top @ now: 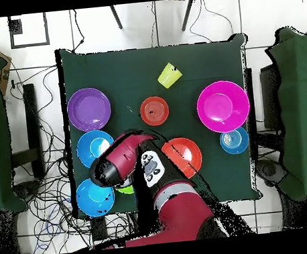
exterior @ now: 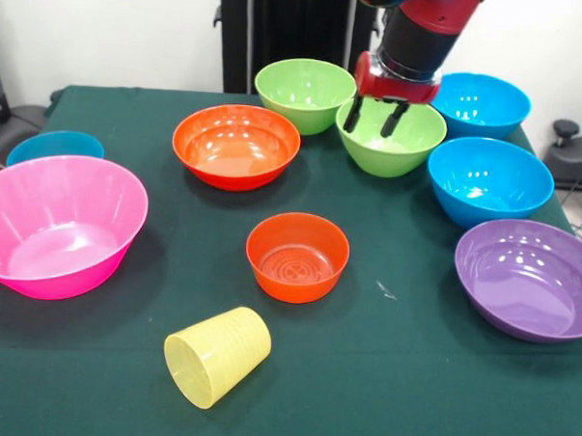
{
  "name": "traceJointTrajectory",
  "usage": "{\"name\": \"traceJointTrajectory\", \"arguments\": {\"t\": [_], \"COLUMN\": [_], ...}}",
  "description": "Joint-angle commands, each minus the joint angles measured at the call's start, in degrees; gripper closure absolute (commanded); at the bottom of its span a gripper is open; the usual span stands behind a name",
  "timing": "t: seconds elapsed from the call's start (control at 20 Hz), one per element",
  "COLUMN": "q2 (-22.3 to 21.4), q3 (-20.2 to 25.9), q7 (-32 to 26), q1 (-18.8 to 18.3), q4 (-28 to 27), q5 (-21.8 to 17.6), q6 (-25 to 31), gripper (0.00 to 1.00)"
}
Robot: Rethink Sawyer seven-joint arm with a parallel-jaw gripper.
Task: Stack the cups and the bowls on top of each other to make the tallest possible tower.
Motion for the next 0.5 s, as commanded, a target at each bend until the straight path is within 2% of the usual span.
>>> {"name": "traceJointTrajectory", "arguments": {"t": [0.05, 0.35, 0.5], "q2": [2.6, -1.5, -3.7], "q3": [-0.1, 0.5, 1.5], "q7": [3.1, 1.1, -1.7], "q1": [-0.2, -0.9, -2.6], "q4": [-2.7, -0.1, 1.0], "q5": [0.6, 2.0, 3.0], "q6": [-4.9, -2.6, -1.2], "gripper": [0.0, 0.0, 0.0]}}
